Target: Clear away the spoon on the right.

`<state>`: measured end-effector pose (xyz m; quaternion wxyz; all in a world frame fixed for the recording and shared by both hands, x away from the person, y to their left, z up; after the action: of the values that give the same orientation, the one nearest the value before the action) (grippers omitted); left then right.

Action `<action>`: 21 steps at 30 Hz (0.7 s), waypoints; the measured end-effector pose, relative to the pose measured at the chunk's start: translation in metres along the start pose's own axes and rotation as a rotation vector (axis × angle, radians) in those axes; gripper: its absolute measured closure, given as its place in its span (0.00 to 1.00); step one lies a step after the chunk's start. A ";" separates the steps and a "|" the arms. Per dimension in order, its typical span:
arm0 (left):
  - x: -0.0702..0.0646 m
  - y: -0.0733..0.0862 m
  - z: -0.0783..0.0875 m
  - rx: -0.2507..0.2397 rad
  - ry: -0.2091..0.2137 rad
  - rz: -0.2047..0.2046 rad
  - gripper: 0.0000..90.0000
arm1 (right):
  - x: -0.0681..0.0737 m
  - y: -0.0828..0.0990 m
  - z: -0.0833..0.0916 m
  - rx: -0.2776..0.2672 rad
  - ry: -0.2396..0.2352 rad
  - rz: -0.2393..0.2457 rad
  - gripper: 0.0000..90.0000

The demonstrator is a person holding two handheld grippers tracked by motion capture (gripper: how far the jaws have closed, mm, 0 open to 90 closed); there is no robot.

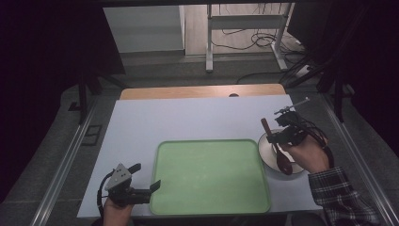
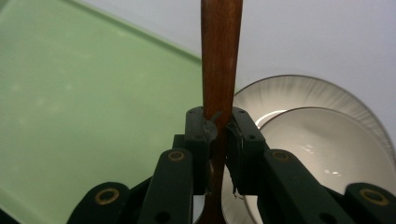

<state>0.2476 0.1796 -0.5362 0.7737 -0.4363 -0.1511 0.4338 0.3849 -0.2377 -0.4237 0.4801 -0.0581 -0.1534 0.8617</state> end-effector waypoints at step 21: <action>-0.001 0.000 -0.001 -0.001 0.009 0.000 0.02 | 0.051 0.008 -0.037 0.130 -0.047 0.041 0.88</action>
<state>0.2475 0.1782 -0.5361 0.7743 -0.4386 -0.1478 0.4317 0.3605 -0.1908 -0.4589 0.4616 -0.0095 -0.1071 0.8805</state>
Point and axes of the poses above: each handheld gripper's, and its own axes: z roughly backward along the jaws, y roughly out of its underside, x roughly to its left, the point moved 6 cm from there along -z, roughly forward along the jaws, and after that the axes turned 10 degrees about x, right-handed, at the moved point
